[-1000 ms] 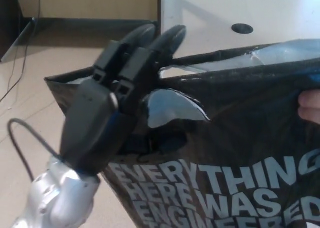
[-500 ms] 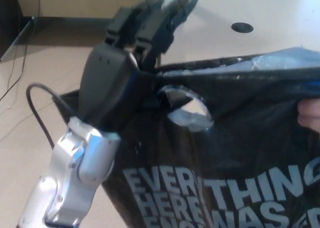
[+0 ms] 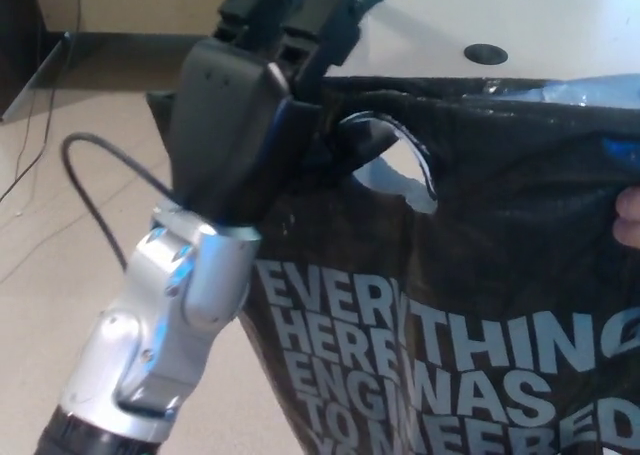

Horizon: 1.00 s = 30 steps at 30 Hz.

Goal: A person is holding a plastic bag and the robot extends its left hand to grab the bag by hooking its thumb into the holes at the top and brings its hand down by its side. Then it extends its arm again to hand the plastic bag back to the person.

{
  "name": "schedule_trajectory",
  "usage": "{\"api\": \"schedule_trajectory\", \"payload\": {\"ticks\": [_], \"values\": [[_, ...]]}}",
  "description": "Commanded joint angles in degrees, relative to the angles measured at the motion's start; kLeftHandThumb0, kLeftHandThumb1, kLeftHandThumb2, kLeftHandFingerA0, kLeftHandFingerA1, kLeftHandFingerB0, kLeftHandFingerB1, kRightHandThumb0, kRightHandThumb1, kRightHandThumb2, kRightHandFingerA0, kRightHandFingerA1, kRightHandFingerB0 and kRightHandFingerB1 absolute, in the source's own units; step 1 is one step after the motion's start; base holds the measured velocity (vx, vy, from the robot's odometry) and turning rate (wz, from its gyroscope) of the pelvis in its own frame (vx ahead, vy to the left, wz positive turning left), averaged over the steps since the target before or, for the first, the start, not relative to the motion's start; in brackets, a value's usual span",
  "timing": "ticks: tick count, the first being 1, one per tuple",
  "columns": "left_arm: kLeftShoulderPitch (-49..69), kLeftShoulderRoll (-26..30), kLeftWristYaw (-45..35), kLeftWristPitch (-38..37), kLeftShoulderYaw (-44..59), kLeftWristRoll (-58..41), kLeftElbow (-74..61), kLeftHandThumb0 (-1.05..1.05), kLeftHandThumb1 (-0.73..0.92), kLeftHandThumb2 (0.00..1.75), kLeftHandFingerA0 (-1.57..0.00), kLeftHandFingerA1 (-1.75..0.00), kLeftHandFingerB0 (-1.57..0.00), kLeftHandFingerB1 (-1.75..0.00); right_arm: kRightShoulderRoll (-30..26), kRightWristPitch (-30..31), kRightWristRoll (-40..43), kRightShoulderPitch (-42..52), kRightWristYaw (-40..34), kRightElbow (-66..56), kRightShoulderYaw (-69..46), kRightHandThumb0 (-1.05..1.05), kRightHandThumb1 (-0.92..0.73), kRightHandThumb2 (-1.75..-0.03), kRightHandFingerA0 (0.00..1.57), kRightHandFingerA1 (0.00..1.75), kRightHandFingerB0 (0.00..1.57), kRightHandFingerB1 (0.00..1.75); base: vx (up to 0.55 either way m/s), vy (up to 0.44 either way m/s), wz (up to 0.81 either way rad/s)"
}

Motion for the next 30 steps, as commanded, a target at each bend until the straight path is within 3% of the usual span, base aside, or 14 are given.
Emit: {"api": "schedule_trajectory", "payload": {"ticks": [1,11,12,13,14,15,16,17,20,22,24,28,29,30], "values": [[-2.66,-2.25,0.87,5.51,-2.60,4.47,2.76,-0.55,0.55,0.57,-0.44,-0.36,-0.27,-0.31,-0.83,0.19,-0.33,-0.02,0.35,0.11,-0.04,-0.38,-0.69,-0.61,0.70,0.45,0.62,0.40,0.00,0.000,0.00],[-6.36,-6.77,1.36,9.61,-7.35,6.24,9.21,-0.50,0.52,0.56,-0.48,-0.39,-0.28,-0.31,-0.90,-0.79,-0.14,0.04,0.31,-0.23,-0.27,-0.42,-0.64,-0.64,0.69,0.48,0.60,0.43,0.00,0.000,0.00],[-6.81,-7.49,1.19,9.60,-7.87,5.71,10.19,-0.47,0.52,0.56,-0.69,-0.43,-0.28,-0.31,-0.87,-0.73,-0.19,0.05,0.31,-0.20,-0.21,-0.41,-0.64,-0.63,0.69,0.48,0.61,0.42,0.00,0.000,0.00],[-7.14,-7.85,0.89,9.61,-8.28,5.41,10.87,-0.30,0.38,0.89,-0.71,-0.73,-0.11,-0.47,-0.88,-0.76,-0.19,0.13,0.34,-0.23,-0.21,-0.41,-0.64,-0.63,0.69,0.48,0.61,0.43,0.00,0.000,0.00],[-7.31,-7.90,0.59,9.62,-8.50,5.30,11.18,-0.30,0.38,0.89,-0.71,-0.73,-0.11,-0.47,-0.89,-0.84,-0.16,0.21,0.37,-0.29,-0.23,-0.41,-0.64,-0.63,0.69,0.48,0.61,0.43,0.00,0.000,0.00],[-7.53,-8.50,0.24,9.92,-8.68,4.59,11.88,-0.40,0.60,0.58,-0.91,-0.93,-0.27,-0.31,-0.81,-0.66,-0.22,0.15,0.41,-0.21,-0.16,-0.41,-0.64,-0.63,0.68,0.48,0.60,0.42,0.00,0.000,0.00],[-7.57,-8.62,-0.39,10.20,-8.78,4.37,11.84,-0.31,0.74,0.64,-1.02,-1.42,-0.30,-0.32,-0.77,-0.61,-0.22,0.09,0.33,-0.16,-0.18,-0.40,-0.65,-0.63,0.69,0.47,0.61,0.42,0.00,0.000,0.00],[-7.53,-8.76,-1.14,10.38,-8.90,3.83,11.80,-0.27,0.76,0.67,-0.95,-1.67,-0.38,-0.34,-0.79,-0.56,-0.34,0.02,0.17,-0.21,-0.08,-0.40,-0.65,-0.63,0.68,0.47,0.60,0.42,0.00,0.000,0.00],[-7.30,-8.40,2.20,6.71,-8.44,2.04,12.98,-0.17,0.81,0.65,-0.91,-1.75,-0.73,-0.46,-0.92,-1.13,0.04,0.22,0.57,-0.63,-0.33,-0.39,-0.66,-0.62,0.67,0.48,0.59,0.41,0.00,0.000,0.00],[-7.65,-8.06,3.56,5.43,-8.34,1.81,13.75,-0.18,0.80,0.64,-0.91,-1.75,-0.80,-0.50,-1.07,-1.20,0.19,0.04,0.74,-0.71,-0.52,-0.40,-0.66,-0.62,0.67,0.48,0.59,0.41,0.00,0.000,0.00],[-7.62,-7.10,7.41,2.84,-8.21,2.07,14.83,-0.13,0.75,0.78,-0.90,-1.74,-0.75,-1.29,-1.08,-1.04,-0.06,-0.07,0.53,-0.73,-0.36,-0.42,-0.64,-0.63,0.68,0.48,0.58,0.42,0.00,0.000,0.00],[-7.36,-6.51,10.78,1.25,-7.97,2.01,15.56,-0.15,0.80,0.74,-0.89,-1.75,-0.56,-1.59,-1.00,-1.02,0.14,0.18,0.76,-0.79,-0.53,-0.40,-0.65,-0.61,0.67,0.46,0.60,0.41,0.00,0.000,0.00],[-7.12,-6.43,11.26,0.69,-7.71,1.39,15.72,-0.15,0.84,0.73,-0.89,-1.75,-0.53,-1.59,-0.87,-0.97,0.36,0.27,0.87,-0.73,-0.72,-0.37,-0.56,-0.93,0.61,0.64,0.50,0.57,0.00,0.000,0.00],[-6.99,-5.85,12.45,0.81,-7.61,2.20,15.63,-0.14,0.80,0.71,-0.88,-1.75,-0.55,-1.52,-0.76,-0.72,0.47,0.28,0.90,-0.56,-0.83,-0.37,-0.56,-0.94,0.61,0.64,0.51,0.57,0.00,0.000,0.00]]}}
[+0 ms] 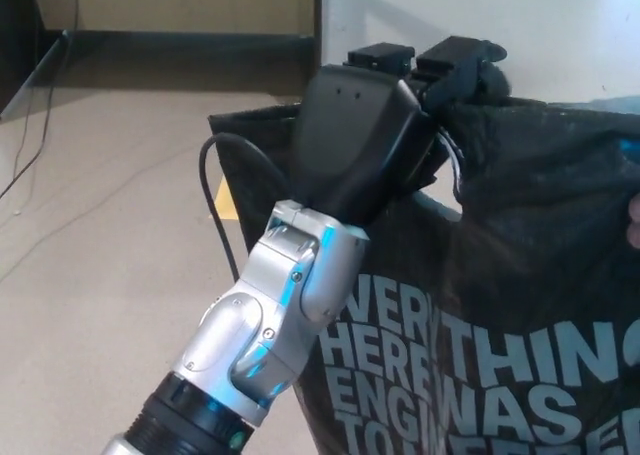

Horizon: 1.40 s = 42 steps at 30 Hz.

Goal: A person is holding a plastic bag and the robot extends its left hand to grab the bag by hooking its thumb into the holes at the top and brings its hand down by its side. Then it extends its arm again to hand the plastic bag back to the person.

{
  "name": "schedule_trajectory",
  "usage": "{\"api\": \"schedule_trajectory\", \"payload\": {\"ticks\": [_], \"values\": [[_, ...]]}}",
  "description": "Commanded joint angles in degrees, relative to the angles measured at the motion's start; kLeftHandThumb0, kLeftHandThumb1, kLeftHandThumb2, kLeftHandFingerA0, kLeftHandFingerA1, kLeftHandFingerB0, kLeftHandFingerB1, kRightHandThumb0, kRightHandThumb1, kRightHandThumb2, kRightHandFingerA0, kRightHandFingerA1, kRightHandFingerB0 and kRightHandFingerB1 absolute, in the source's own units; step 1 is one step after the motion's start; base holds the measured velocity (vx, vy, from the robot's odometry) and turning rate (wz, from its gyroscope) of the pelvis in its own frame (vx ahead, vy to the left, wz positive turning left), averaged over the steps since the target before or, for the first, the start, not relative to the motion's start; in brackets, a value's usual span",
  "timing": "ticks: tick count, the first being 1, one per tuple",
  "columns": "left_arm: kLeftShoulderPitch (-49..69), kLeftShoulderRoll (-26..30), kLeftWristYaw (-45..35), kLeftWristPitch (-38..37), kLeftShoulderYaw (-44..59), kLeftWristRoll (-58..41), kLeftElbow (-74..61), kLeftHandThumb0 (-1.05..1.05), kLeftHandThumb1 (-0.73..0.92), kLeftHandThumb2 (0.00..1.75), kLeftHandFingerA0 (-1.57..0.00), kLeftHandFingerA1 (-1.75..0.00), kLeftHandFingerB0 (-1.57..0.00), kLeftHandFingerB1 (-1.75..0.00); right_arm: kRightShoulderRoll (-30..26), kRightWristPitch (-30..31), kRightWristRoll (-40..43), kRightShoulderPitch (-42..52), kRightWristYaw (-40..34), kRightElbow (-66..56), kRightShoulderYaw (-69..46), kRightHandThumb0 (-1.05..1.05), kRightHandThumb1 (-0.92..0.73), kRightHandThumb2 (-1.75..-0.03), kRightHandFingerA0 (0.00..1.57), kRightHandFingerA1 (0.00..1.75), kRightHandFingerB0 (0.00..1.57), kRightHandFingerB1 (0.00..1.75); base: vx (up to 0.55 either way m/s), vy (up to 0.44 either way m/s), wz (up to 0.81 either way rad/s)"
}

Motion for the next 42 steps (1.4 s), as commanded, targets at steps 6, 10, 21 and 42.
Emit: {"api": "schedule_trajectory", "payload": {"ticks": [6,10,21,42], "values": [[-0.21,2.82,7.77,-4.70,1.78,-1.21,0.00,-0.14,0.79,0.69,-0.88,-1.75,-0.60,-1.48,-0.54,0.35,-0.29,0.15,0.30,0.31,-0.08,-0.41,-0.65,-0.63,0.68,0.47,0.58,0.42,0.00,0.000,0.00],[1.28,4.55,9.44,-4.84,3.07,-0.53,-2.17,-0.13,0.75,0.75,-0.91,-1.73,-0.65,-1.41,-0.59,0.14,-0.21,0.38,0.36,0.19,-0.09,-0.40,-0.65,-0.62,0.67,0.47,0.61,0.42,0.00,0.000,0.00],[6.31,11.85,8.67,-6.89,11.71,-3.81,-9.48,-0.11,0.76,0.68,-0.87,-1.75,-0.60,-1.47,-0.67,-0.43,0.10,0.13,0.70,0.49,-0.33,-0.40,-0.65,-0.62,0.67,0.47,0.60,0.42,0.00,0.000,0.00],[28.90,27.53,12.38,-20.46,32.04,-12.98,-11.90,0.06,0.54,1.03,-1.26,-1.36,-0.92,-1.06,0.24,0.45,-0.47,0.40,0.26,0.92,0.45,-0.38,-0.70,-0.61,0.69,0.45,0.62,0.41,0.00,0.000,0.00]]}}
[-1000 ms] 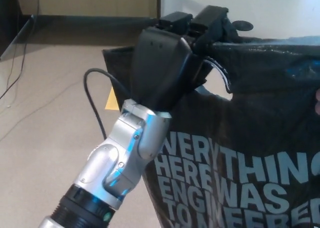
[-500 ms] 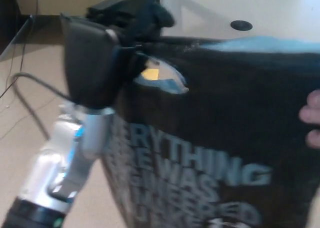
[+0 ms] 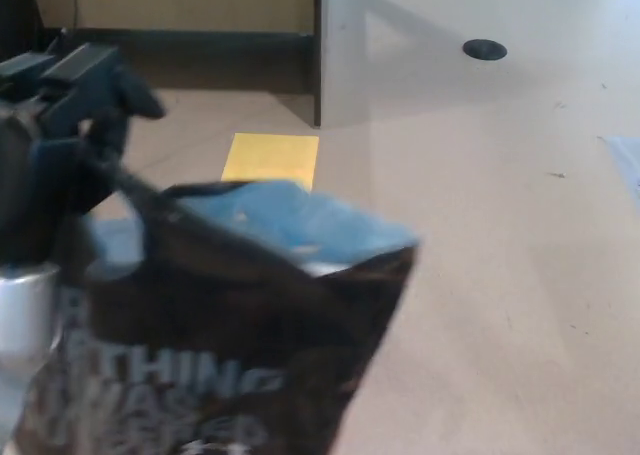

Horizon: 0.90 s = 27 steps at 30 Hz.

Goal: A person is holding a plastic bag and the robot extends its left hand to grab the bag by hooking its thumb into the holes at the top and brings its hand down by its side. Then it extends its arm again to hand the plastic bag back to the person.

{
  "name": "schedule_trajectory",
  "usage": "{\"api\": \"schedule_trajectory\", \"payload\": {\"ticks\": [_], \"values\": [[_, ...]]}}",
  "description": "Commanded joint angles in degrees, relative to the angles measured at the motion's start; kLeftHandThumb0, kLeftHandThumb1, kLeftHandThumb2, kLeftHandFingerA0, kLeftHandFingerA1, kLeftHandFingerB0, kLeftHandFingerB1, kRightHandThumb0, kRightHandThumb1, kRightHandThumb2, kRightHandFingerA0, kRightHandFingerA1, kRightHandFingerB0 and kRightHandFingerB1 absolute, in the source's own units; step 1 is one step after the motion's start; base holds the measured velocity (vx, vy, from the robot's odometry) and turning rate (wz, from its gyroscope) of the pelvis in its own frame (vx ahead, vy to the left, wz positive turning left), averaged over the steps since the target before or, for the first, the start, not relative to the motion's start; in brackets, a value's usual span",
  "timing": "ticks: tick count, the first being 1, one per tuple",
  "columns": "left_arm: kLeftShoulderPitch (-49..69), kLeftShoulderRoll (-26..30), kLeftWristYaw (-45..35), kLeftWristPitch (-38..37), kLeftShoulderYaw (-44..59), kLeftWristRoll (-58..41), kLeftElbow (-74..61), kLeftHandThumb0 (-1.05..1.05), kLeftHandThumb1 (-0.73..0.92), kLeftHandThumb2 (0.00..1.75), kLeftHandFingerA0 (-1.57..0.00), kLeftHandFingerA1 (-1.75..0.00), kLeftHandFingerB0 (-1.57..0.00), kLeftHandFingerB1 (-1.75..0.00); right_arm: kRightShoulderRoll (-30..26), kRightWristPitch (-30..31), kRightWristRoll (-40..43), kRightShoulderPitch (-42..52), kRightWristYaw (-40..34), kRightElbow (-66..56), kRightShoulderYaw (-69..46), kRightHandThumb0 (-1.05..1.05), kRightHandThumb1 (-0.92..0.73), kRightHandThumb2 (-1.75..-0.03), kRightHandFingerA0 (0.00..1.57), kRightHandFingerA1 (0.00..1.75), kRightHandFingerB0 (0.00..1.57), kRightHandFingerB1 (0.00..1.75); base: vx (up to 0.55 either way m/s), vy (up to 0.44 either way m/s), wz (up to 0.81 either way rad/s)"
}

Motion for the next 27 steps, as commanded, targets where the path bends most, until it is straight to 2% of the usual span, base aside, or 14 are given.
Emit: {"api": "schedule_trajectory", "payload": {"ticks": [1,2,4,5,9,10,13,14,15,18,21,23,26,27], "values": [[6.77,3.91,4.07,-7.71,5.64,-4.09,0.04,0.06,0.54,1.03,-1.26,-1.36,-0.92,-1.06,-0.13,0.40,-0.21,0.49,0.17,-0.20,-0.02,-0.38,-0.70,-0.61,0.69,0.45,0.62,0.41,0.00,0.000,0.00],[8.09,4.24,4.57,-8.30,6.70,-4.52,1.55,0.16,0.50,1.02,-1.26,-1.40,-0.94,-1.15,-0.55,0.31,-0.23,0.47,0.25,-0.23,-0.07,-0.38,-0.70,-0.61,0.70,0.46,0.62,0.41,0.00,0.000,0.00],[10.11,6.10,6.28,-11.18,9.32,-6.12,7.24,0.13,0.55,1.01,-1.25,-1.39,-0.91,-1.09,-0.44,-0.04,0.11,0.53,0.31,0.17,-0.42,-0.38,-0.69,-0.61,0.71,0.46,0.61,0.41,0.00,0.000,0.00],[11.23,6.97,6.90,-11.22,10.53,-6.22,9.65,0.03,0.57,0.99,-1.26,-1.39,-0.91,-1.08,-0.33,0.03,0.02,0.44,0.24,0.31,-0.36,-0.38,-0.70,-0.60,0.70,0.46,0.61,0.40,0.00,0.000,0.00],[14.03,10.59,10.91,-16.98,11.98,-5.70,20.84,0.09,0.53,1.03,-1.25,-1.36,-0.93,-1.08,0.21,0.52,0.00,0.20,0.23,0.74,-0.35,-0.43,-0.66,-0.63,0.65,0.46,0.57,0.41,0.00,0.000,0.00],[14.92,11.16,11.31,-17.66,11.82,-5.57,22.93,0.08,0.53,0.99,-1.24,-1.39,-0.92,-1.12,0.35,0.61,-0.13,0.21,0.07,0.76,-0.24,-0.43,-0.67,-0.64,0.65,0.46,0.56,0.41,0.00,0.000,0.00],[16.63,12.68,14.38,-19.96,10.34,-4.23,31.89,0.07,0.54,0.98,-1.23,-1.38,-0.92,-1.11,0.74,1.02,-0.11,0.27,-0.02,0.87,-0.26,-0.42,-0.67,-0.63,0.65,0.46,0.58,0.40,0.00,0.000,0.00],[16.83,13.16,15.65,-20.41,9.65,-3.55,34.84,0.13,0.52,0.90,-1.10,-1.59,-1.04,-1.13,0.81,1.01,-0.03,0.40,0.00,0.82,-0.33,-0.41,-0.67,-0.63,0.65,0.46,0.57,0.41,0.00,0.000,0.00],[17.06,13.36,17.72,-20.81,8.79,-2.60,38.30,-0.07,0.59,0.95,-1.25,-1.39,-0.90,-1.11,0.86,1.16,-0.01,0.49,-0.02,0.80,-0.35,-0.43,-0.67,-0.64,0.65,0.46,0.56,0.40,0.00,0.000,0.00],[17.70,13.09,21.38,-21.93,6.74,-1.71,44.64,-0.07,0.58,0.93,-1.26,-1.42,-0.93,-1.19,0.93,1.37,0.11,0.46,-0.15,0.74,-0.52,-0.42,-0.67,-0.63,0.66,0.45,0.57,0.40,0.00,0.000,0.00],[17.94,12.91,23.79,-22.21,4.85,-0.84,47.19,-0.10,0.59,0.95,-1.23,-1.38,-0.89,-1.13,0.82,1.17,0.19,-0.03,-0.22,0.60,-0.69,-0.42,-0.66,-0.64,0.67,0.46,0.57,0.41,0.00,0.000,0.00],[21.21,12.35,26.34,-25.17,2.17,1.37,47.19,-0.08,0.57,1.04,-1.24,-1.35,-0.91,-1.10,0.86,0.68,0.37,0.21,-0.62,0.46,-0.94,-0.37,-0.69,-0.61,0.69,0.45,0.62,0.41,0.00,0.000,0.00],[24.32,11.82,29.52,-26.23,-1.25,4.22,46.01,-0.06,0.53,1.02,-1.26,-1.39,-0.93,-1.14,1.03,0.48,0.32,0.16,-0.28,0.45,-0.90,-0.41,-0.67,-0.63,0.65,0.46,0.58,0.41,0.00,0.000,0.00],[25.41,11.52,29.92,-25.80,-2.45,4.85,45.50,-0.07,0.55,1.03,-1.23,-1.36,-0.93,-1.10,1.13,0.70,0.30,-0.11,-0.29,0.59,-0.91,-0.37,-0.70,-0.61,0.63,0.44,0.60,0.40,0.00,0.000,0.00]]}}
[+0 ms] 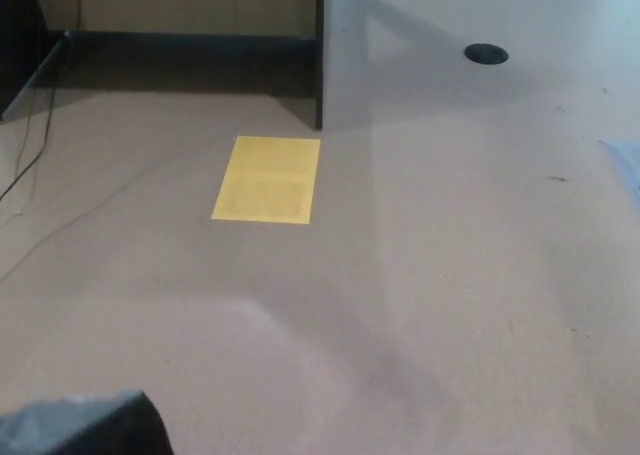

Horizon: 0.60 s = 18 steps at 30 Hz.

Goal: A person is holding a plastic bag and the robot extends its left hand to grab the bag by hooking its thumb into the holes at the top and brings its hand down by its side. Then it extends its arm again to hand the plastic bag back to the person.

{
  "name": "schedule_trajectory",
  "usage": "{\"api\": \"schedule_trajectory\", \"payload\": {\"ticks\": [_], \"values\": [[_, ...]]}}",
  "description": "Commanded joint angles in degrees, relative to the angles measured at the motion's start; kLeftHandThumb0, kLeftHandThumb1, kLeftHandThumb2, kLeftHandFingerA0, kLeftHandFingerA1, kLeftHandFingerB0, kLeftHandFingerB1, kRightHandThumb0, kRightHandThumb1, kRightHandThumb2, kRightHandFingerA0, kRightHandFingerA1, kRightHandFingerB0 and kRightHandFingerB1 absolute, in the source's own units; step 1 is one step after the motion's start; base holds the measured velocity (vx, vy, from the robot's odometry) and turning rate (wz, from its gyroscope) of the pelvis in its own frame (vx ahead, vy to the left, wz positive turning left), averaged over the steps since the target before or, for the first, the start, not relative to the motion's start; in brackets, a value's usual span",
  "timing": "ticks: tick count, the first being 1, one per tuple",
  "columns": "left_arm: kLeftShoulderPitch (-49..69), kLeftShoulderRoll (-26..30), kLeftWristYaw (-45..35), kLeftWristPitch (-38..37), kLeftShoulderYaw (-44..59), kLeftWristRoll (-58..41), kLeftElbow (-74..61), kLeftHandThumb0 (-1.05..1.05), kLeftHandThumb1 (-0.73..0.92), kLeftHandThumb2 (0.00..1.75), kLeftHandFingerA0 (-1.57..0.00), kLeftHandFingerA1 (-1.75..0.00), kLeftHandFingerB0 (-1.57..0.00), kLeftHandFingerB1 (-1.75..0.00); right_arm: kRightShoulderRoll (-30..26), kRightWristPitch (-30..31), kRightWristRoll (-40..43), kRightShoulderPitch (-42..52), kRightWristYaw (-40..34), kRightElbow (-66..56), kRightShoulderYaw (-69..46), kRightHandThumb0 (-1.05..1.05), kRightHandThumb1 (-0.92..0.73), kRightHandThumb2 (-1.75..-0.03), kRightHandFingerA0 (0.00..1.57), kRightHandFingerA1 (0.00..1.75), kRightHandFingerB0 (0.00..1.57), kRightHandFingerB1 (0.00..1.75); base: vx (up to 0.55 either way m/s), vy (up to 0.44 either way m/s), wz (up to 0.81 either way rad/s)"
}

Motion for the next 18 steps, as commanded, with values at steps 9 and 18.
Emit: {"api": "schedule_trajectory", "payload": {"ticks": [9,18], "values": [[7.58,-0.43,17.58,-6.10,-12.65,7.08,4.29,-0.05,0.66,0.87,-0.88,-1.75,-0.74,-1.49,-0.27,0.35,0.36,0.41,-0.36,0.04,-0.73,-0.42,-0.65,-0.63,0.67,0.47,0.58,0.41,0.00,0.000,0.00],[5.57,1.47,21.53,-0.88,-15.70,7.08,10.70,-0.12,0.70,0.62,-0.88,-1.71,-0.78,-1.33,-0.54,-0.03,0.33,0.32,-0.55,-0.36,-0.99,-0.37,-0.70,-0.61,0.68,0.46,0.62,0.41,0.00,0.000,0.00]]}}
